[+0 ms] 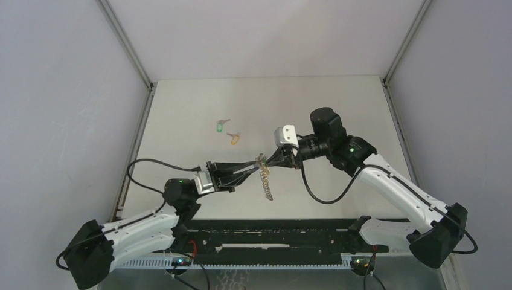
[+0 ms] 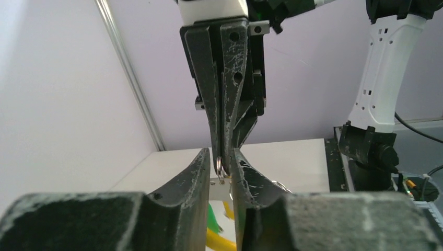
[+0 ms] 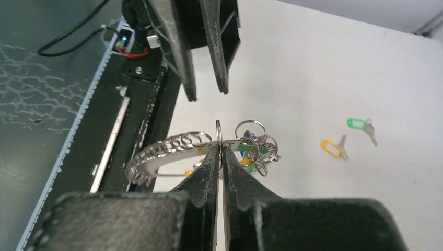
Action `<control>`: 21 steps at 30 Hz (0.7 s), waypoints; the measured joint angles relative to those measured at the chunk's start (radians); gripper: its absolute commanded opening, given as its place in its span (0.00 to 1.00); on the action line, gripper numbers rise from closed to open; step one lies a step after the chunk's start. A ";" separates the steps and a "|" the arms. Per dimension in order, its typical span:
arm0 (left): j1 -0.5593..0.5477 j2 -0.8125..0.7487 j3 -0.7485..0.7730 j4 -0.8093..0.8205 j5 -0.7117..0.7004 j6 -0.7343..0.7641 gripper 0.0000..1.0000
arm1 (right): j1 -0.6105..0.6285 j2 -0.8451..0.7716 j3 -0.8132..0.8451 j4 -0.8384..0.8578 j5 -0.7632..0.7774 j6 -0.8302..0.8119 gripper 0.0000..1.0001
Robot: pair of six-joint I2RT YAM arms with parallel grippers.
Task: Put the keys on the keyring
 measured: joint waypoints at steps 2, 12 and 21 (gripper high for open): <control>0.000 -0.044 0.000 -0.061 -0.006 0.026 0.34 | 0.021 0.000 0.045 -0.079 0.072 -0.031 0.00; -0.001 -0.084 0.024 -0.367 -0.010 0.125 0.43 | 0.187 0.103 0.310 -0.404 0.449 -0.160 0.00; -0.002 -0.083 0.053 -0.438 -0.013 0.151 0.44 | 0.249 0.211 0.368 -0.558 0.642 -0.186 0.00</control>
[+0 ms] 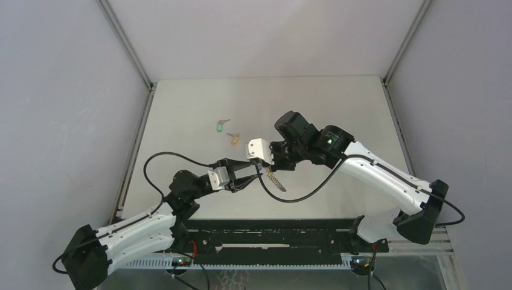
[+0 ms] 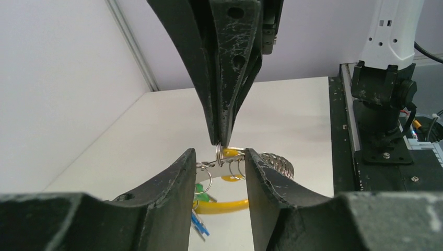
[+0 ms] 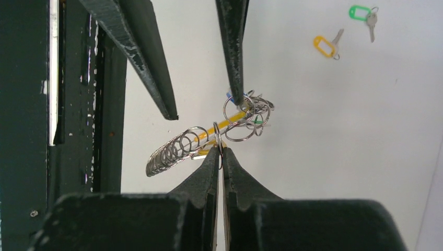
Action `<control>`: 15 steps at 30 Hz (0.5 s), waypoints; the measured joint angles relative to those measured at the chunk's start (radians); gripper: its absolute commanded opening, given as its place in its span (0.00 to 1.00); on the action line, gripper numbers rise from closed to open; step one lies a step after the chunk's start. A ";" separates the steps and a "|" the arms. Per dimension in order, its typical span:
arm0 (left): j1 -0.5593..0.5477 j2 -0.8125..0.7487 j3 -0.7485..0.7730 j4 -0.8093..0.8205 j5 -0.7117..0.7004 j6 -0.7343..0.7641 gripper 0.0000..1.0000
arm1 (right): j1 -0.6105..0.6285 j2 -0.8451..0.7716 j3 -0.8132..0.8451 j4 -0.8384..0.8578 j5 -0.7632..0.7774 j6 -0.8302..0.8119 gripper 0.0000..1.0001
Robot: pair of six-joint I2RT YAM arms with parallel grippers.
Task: Put the keys on the keyring
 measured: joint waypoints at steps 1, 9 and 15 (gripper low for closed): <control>0.000 0.001 0.000 -0.002 0.000 0.002 0.44 | 0.005 0.000 0.000 -0.008 0.010 -0.002 0.00; 0.000 0.046 0.007 -0.011 0.003 0.001 0.35 | 0.047 0.000 0.014 -0.023 0.049 -0.014 0.00; 0.000 0.078 0.029 0.004 0.024 -0.007 0.26 | 0.058 0.002 0.017 -0.026 0.061 -0.016 0.00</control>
